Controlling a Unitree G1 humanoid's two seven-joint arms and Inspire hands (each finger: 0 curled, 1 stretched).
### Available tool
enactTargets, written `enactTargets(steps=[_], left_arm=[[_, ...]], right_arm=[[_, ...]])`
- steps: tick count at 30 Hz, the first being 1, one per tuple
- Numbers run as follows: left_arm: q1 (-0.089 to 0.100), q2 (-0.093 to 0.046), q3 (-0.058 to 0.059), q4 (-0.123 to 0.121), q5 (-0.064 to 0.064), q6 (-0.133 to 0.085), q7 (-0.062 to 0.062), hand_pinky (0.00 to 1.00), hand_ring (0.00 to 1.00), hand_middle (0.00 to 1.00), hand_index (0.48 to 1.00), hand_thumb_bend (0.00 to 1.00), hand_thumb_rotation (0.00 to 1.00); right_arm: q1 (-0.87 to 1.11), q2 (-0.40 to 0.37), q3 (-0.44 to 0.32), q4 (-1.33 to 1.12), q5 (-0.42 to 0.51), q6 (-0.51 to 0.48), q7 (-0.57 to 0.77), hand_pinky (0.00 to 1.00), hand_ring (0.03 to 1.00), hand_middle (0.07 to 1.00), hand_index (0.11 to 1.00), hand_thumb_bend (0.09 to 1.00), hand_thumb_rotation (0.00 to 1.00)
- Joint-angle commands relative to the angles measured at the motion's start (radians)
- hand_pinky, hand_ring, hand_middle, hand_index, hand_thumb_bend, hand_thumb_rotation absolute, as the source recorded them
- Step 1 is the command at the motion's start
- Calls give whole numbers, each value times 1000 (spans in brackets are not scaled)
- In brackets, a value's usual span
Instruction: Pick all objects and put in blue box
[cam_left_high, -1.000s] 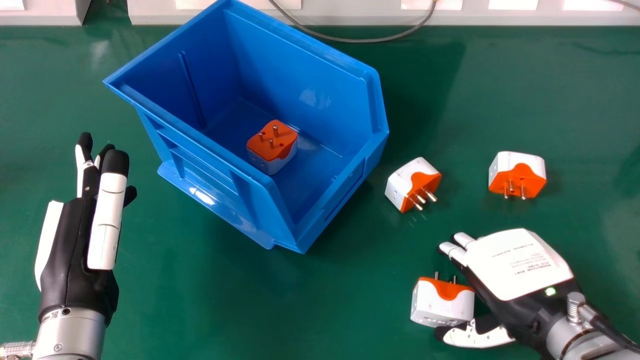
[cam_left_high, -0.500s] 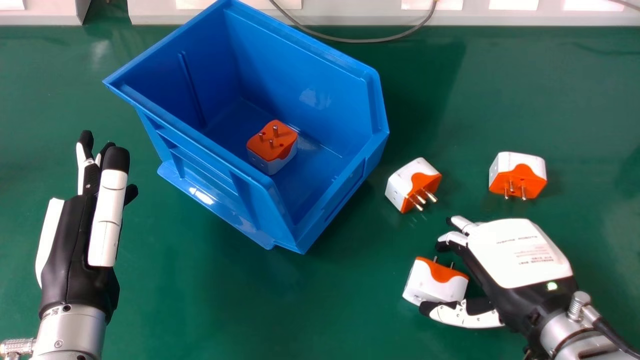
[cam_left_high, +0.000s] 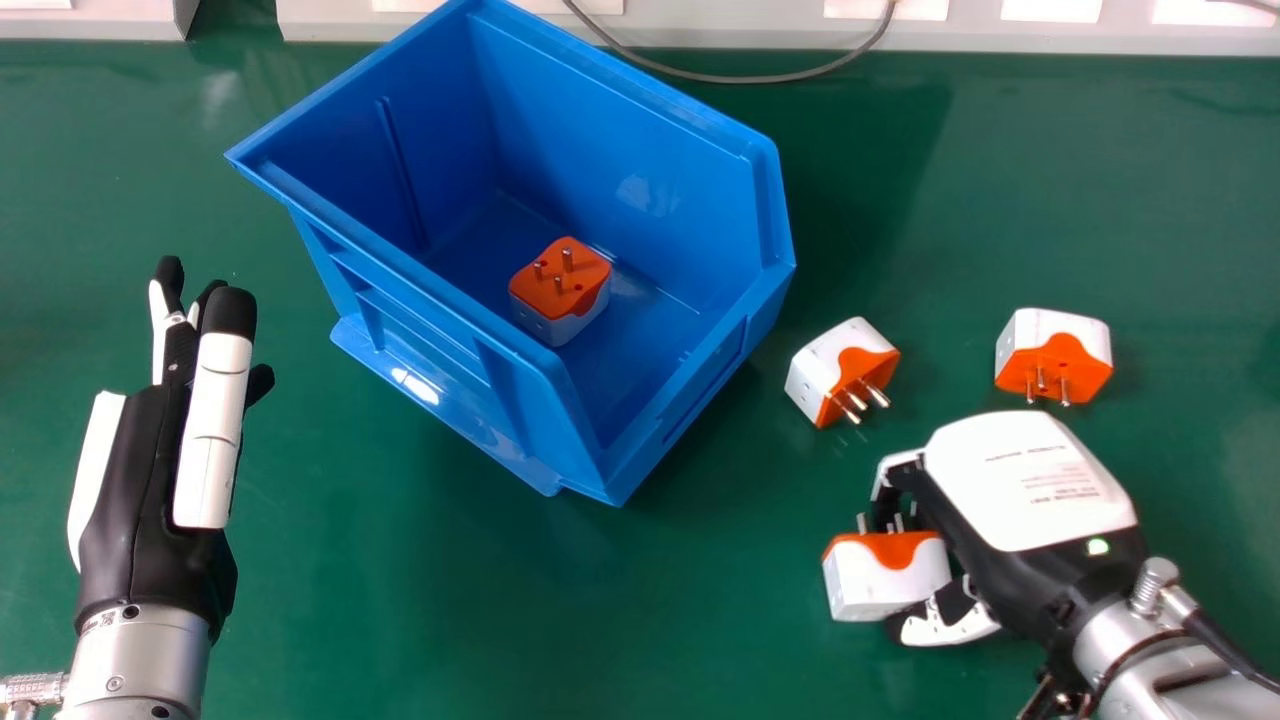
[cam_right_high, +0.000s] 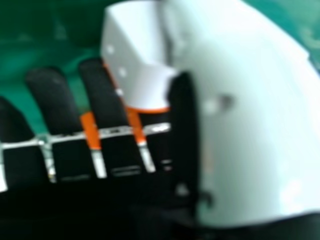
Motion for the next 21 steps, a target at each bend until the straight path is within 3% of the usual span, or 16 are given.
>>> enactTargets(steps=[1, 7, 12, 17, 21], left_arm=[[-7, 13, 4, -20, 3, -9, 2, 927, 991, 1000, 997, 788, 994], [-18, 13, 7, -5, 2, -12, 0, 928, 991, 1000, 998, 798, 994], [-15, 11, 6, -17, 1, -5, 0, 928, 991, 1000, 998, 801, 993], [-11, 12, 5, -18, 4, -8, -2, 928, 991, 1000, 998, 804, 993], [-16, 15, 10, -5, 4, -15, -5, 928, 991, 1000, 997, 803, 994]], right_arm=[[23, -11, -11, 1, 3, 9, -6, 214, 327, 461, 553, 501, 1], [35, -12, -22, -13, 29, 2, -18, 196, 322, 455, 554, 500, 0], [64, -16, -47, -71, 59, 6, 2, 188, 320, 453, 553, 500, 0], [139, -8, -114, -240, 104, 0, 22, 147, 350, 473, 517, 507, 0], [164, 14, -167, -400, 122, 17, 72, 111, 384, 489, 491, 512, 0]])
